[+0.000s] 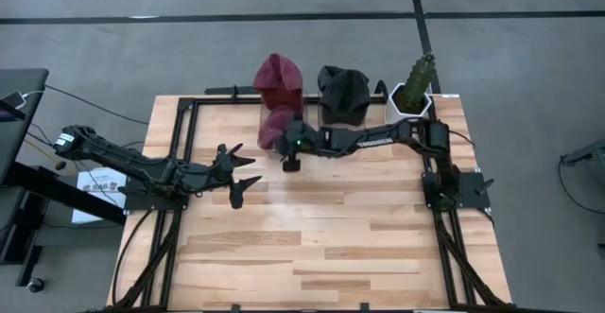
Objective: Pick & Place hat
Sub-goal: Put the red cap into the left transparent bin
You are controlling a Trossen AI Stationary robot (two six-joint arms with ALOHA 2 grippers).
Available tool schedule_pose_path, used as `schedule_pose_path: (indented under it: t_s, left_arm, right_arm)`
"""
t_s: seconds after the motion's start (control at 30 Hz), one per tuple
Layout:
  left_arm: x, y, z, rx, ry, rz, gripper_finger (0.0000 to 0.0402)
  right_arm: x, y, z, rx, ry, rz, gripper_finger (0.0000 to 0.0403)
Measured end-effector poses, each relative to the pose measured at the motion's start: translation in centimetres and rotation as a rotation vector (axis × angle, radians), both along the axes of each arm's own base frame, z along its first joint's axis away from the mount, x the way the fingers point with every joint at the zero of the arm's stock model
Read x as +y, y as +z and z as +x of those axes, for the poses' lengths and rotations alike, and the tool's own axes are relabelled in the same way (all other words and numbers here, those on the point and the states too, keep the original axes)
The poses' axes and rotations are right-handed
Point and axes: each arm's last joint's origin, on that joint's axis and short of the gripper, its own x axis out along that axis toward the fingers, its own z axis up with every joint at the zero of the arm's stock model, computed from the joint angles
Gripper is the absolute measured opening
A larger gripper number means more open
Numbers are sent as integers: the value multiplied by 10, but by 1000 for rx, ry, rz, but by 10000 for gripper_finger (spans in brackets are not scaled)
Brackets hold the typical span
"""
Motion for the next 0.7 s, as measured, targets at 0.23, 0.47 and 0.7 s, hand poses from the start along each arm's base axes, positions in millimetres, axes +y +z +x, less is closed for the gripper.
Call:
schedule_pose_path:
  t_s: [0.23,0.47,0.7]
  left_arm:
    - [0,0,0,0,0,0,264]
    - [0,0,0,-2,0,-1,264]
    - [0,0,0,-2,0,-1,264]
  right_arm:
    - [-27,5,-5,-13,-146,-96,0]
    - [-54,13,-8,-71,-201,-133,0]
    - [-84,38,-9,-117,-277,-199,0]
